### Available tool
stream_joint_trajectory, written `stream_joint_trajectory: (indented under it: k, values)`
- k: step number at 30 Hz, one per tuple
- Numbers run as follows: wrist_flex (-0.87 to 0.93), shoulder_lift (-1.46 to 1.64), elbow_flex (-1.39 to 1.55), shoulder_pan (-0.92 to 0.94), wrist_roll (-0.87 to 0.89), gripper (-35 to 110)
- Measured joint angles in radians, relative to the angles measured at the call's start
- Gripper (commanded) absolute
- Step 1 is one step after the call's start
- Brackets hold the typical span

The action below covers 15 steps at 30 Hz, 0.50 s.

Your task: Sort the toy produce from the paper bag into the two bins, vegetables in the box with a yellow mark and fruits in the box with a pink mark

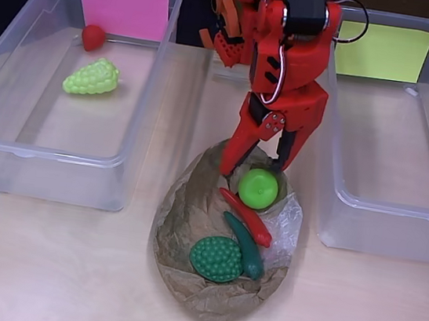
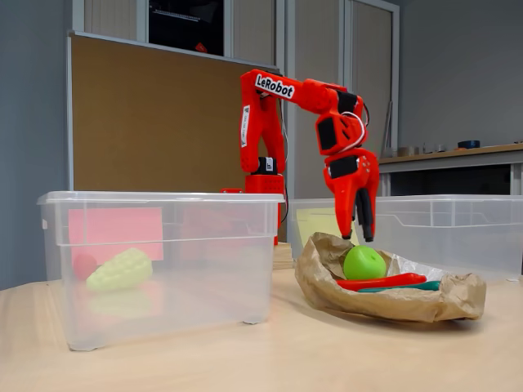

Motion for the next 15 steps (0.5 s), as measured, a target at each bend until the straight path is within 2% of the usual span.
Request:
stream_joint_trajectory:
  k: [9,15]
  values:
    - [-0.049,-0.155,-0.083,-0.011,0.014,37]
    - [-0.043,-0.209,-0.089,-0.014,0.071,43]
